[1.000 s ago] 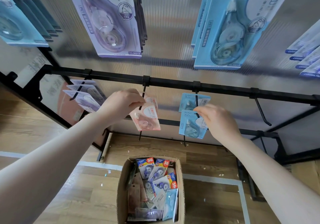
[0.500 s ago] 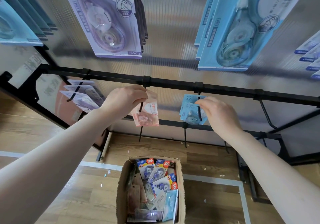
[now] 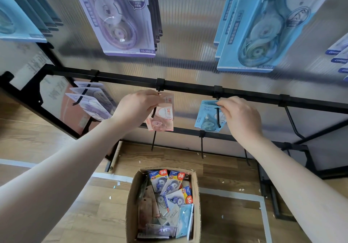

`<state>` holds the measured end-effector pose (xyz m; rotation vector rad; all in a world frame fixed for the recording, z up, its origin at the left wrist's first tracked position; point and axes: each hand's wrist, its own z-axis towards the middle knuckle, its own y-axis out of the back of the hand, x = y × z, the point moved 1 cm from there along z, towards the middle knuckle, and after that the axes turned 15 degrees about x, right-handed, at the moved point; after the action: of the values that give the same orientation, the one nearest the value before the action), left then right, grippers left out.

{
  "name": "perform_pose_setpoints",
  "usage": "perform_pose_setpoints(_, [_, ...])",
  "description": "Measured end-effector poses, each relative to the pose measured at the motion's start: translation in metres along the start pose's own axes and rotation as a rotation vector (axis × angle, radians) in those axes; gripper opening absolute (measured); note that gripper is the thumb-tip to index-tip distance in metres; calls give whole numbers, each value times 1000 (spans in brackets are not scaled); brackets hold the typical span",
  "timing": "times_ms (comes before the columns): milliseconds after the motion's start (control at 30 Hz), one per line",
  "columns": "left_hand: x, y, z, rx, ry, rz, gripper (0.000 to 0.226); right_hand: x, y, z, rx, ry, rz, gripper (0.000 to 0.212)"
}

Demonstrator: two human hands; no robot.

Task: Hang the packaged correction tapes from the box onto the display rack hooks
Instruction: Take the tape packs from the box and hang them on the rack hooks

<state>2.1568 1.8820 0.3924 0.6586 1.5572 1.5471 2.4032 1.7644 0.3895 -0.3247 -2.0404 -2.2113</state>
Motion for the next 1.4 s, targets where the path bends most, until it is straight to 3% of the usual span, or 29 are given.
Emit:
perform_pose_setpoints(167, [-4,-3,-8,-68,46,16,23,-4,-4,-8,-31,-42,-10,35])
perform_pose_setpoints(400, [-20,-7,-25,-83,73,61,36,-13,-17,-30,98,-134,-15,64])
perform_pose_setpoints(900, [-75,-50,-91,16,281,39,63,-6,-44,-102,190,-157,-40,72])
perform_pose_setpoints(1167, [-78,-130,-123,-35,281,26,57,-8,-120,-129,142,-154,-21,70])
perform_pose_setpoints(1400, [-64,-225,-163,52,306,39,58,-5,-225,-145,122,-111,-30,73])
